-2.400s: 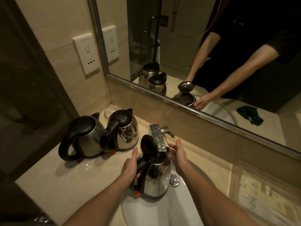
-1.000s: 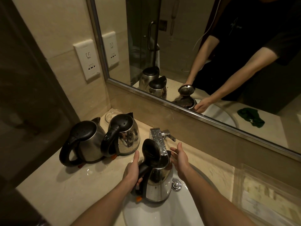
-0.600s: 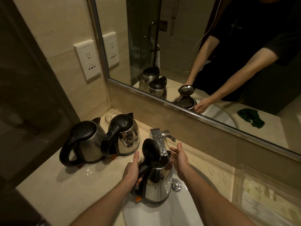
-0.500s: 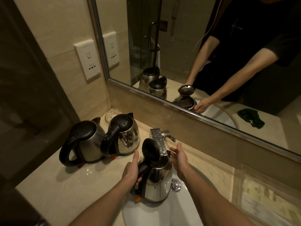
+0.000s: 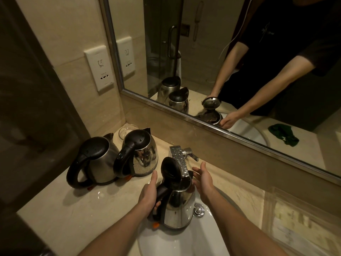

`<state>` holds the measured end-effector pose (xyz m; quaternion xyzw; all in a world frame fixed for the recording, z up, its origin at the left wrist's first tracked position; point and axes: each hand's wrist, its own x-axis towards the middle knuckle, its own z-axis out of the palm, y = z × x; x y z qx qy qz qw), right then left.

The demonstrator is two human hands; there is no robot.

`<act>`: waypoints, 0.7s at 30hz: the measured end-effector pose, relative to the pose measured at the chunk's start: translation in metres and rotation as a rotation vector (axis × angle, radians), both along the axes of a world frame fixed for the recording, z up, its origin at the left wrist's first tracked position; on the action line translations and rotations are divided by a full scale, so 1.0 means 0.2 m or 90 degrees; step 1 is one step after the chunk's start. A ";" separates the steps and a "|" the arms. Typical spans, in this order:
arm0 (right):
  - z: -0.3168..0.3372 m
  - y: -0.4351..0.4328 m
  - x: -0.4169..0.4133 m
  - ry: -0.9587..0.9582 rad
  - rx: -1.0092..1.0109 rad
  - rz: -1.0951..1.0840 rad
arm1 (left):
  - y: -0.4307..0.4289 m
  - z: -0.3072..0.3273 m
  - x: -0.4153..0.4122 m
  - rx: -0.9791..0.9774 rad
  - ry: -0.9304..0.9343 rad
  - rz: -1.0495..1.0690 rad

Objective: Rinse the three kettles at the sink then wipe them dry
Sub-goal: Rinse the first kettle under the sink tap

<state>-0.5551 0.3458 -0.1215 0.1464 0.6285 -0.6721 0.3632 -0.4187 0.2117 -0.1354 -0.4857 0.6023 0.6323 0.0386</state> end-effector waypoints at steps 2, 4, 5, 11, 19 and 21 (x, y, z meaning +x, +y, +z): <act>0.00 0.00 0.00 -0.003 -0.003 0.003 | 0.00 0.00 0.00 0.004 0.002 -0.006; 0.00 0.00 -0.01 -0.004 -0.001 0.006 | 0.00 0.00 0.00 0.009 0.005 -0.010; 0.00 0.00 -0.01 -0.004 0.001 0.007 | 0.00 0.00 0.00 0.010 0.007 -0.011; -0.01 0.00 0.00 -0.002 0.003 0.011 | -0.01 0.00 0.00 0.011 0.010 -0.010; -0.01 -0.01 -0.01 -0.002 0.003 0.014 | -0.01 0.01 0.01 0.016 0.009 -0.016; -0.02 0.00 -0.01 0.004 0.003 0.011 | -0.01 0.01 0.01 0.021 0.010 -0.015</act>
